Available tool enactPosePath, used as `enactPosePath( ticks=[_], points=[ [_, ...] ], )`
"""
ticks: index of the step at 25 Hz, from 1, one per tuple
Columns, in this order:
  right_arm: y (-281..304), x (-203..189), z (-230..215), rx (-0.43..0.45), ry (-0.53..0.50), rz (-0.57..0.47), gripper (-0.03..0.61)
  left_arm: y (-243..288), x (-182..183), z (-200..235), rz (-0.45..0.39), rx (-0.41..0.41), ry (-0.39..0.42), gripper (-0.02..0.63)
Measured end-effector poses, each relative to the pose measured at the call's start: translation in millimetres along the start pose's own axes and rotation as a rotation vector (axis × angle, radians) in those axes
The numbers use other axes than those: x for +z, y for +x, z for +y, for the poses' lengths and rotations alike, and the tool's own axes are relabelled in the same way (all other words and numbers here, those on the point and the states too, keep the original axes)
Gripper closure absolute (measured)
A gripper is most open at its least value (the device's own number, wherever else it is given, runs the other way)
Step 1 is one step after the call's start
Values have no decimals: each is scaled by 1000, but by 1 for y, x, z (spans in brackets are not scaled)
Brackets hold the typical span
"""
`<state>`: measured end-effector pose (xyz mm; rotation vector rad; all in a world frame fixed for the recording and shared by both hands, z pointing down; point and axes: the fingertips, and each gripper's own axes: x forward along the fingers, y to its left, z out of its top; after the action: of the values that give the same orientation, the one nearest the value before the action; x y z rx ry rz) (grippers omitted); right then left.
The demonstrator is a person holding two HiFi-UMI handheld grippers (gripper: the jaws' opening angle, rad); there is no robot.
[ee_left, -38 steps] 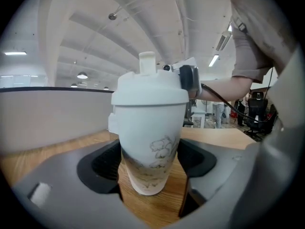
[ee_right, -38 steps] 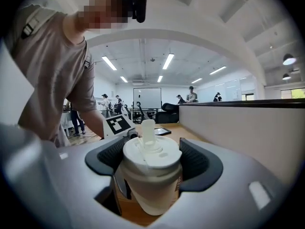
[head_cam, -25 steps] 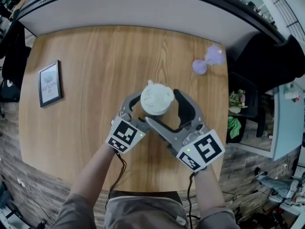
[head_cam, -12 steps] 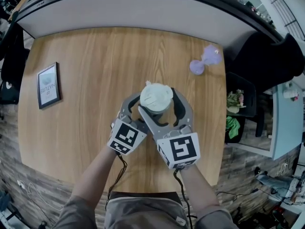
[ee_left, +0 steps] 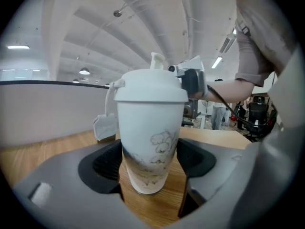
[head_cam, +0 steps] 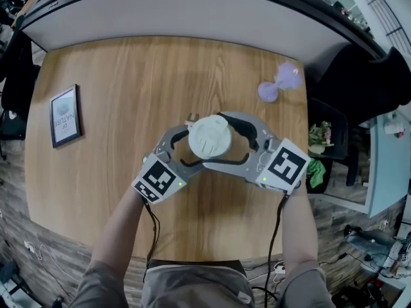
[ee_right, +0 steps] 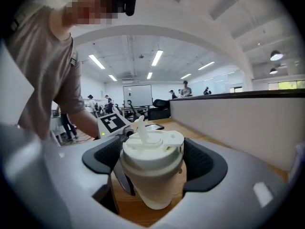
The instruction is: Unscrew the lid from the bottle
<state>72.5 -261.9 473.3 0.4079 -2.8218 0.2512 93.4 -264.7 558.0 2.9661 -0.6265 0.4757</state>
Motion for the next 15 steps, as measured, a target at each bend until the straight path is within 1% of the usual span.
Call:
enactPosePath(
  ticks=[2,3,4,5,7,8,10,11,12,13,15],
  points=[
    [-3,-2,-1,71,-11,19,161,0,1,0,4,-15,3,258],
    [-4,-3,-1,81,-19,27,163,1,1,0,6,-18,3,258],
    [-4,-4,-2,72,-22,30,163,1,0,-1,8,-19,2,258],
    [-4,-5,-2,44,-17,28,161,0,0,-1,8,-17,0,258],
    [-5,-5,-5,-63,19,5,155,0,-1,0,7,-5,-8,258],
    [-7,-3,-5,-135,56,-29,153,0,-1,0,7,4,-17,258],
    [-13,7,-4,-284,162,-137,144,0,-2,0,1,30,-42,260],
    [-14,12,-3,-355,206,-184,127,-1,-3,0,-5,46,-56,262],
    [-14,13,-2,-421,225,-208,121,-1,-3,0,-11,64,-70,265],
    [-11,13,-1,-482,220,-211,121,-1,-4,0,-17,86,-82,267],
    [-6,11,-3,-585,175,-195,114,-2,-5,1,-27,134,-101,270]
  ],
)
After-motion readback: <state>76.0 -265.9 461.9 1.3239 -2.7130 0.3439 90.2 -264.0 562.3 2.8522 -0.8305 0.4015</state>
